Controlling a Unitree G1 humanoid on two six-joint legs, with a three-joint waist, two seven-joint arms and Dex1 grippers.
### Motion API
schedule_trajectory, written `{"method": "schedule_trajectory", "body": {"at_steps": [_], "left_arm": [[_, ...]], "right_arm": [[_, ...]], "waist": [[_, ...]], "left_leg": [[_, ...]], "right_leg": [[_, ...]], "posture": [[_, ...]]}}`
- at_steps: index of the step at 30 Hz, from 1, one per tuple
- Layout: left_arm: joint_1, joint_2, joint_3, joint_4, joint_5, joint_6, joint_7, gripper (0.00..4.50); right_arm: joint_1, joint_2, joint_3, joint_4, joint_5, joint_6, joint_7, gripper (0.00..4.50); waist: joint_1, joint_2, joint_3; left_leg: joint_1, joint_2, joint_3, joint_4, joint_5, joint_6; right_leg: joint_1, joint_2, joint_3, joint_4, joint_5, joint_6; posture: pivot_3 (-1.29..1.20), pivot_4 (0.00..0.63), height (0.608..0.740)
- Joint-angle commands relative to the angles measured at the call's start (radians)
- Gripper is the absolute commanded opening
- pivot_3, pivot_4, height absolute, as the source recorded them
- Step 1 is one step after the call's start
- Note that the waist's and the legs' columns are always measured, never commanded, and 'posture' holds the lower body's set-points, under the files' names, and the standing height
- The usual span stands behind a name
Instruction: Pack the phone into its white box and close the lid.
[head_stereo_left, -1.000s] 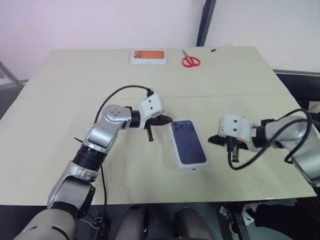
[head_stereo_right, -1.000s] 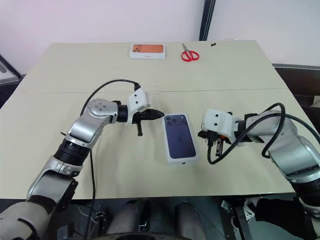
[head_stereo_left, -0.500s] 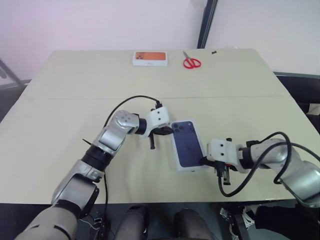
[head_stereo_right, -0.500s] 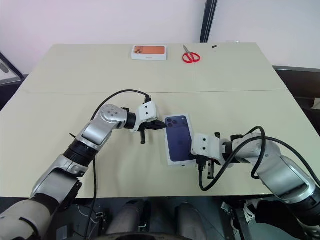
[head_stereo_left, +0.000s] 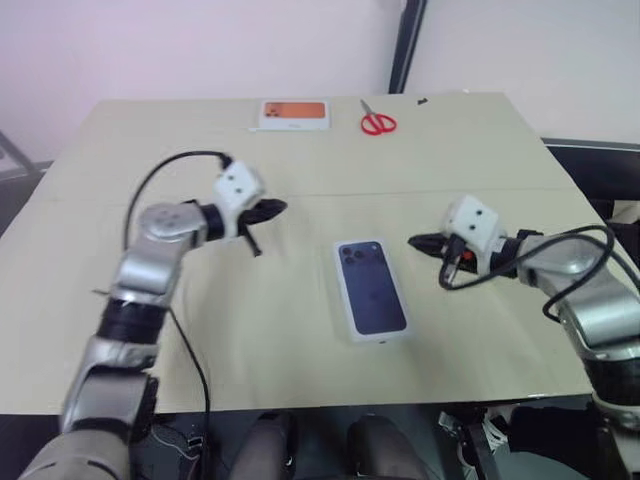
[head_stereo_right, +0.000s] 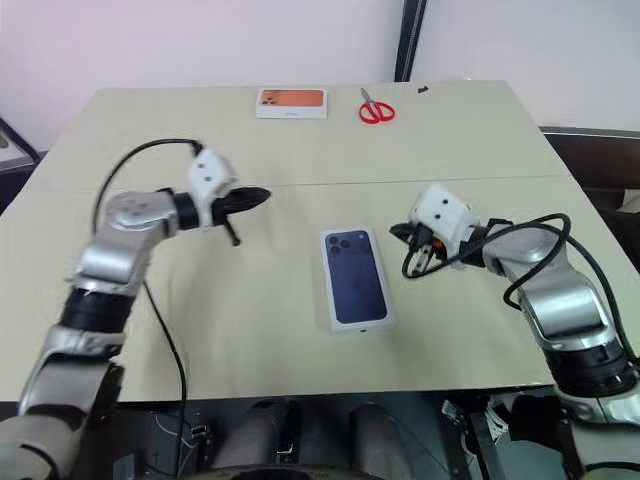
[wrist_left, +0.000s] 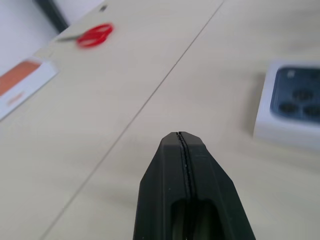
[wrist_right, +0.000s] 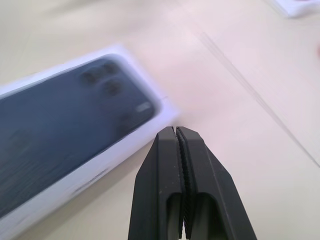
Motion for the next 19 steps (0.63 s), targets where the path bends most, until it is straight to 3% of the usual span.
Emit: {"method": "schedule_trajectory", "body": {"at_steps": [1,7,19], "left_arm": [[0.08,0.057,0.129,-0.146,-0.066,0.07,0.029,0.0],[0.293,0.073,0.251,-0.253,-0.113,0.133,0.102,0.0],[0.399,0.013,0.315,-0.251,-0.172,0.111,0.22,0.0]], "right_arm": [[-0.042,0.003,-0.081,0.061,0.036,-0.056,0.003,0.07],[-0.093,0.032,-0.124,0.198,0.089,-0.078,0.021,0.07],[-0.088,0.054,-0.086,0.279,0.106,-0.091,0.077,0.07]], "waist": [[0.008,0.0,0.0],[0.019,0.0,0.0],[0.015,0.0,0.0]], "left_leg": [[0.0,0.0,0.0,0.0,0.0,0.0],[0.0,0.0,0.0,0.001,-0.001,0.001],[0.0,0.0,0.0,0.0,-0.001,0.002]], "right_leg": [[0.0,0.0,0.0,0.0,0.0,0.0],[0.003,-0.001,-0.001,-0.002,0.0,0.0],[0.002,-0.001,0.0,-0.001,0.0,0.0]], "posture": [[0.0,0.15,0.74],[0.0,0.15,0.74],[0.0,0.15,0.74]]}}
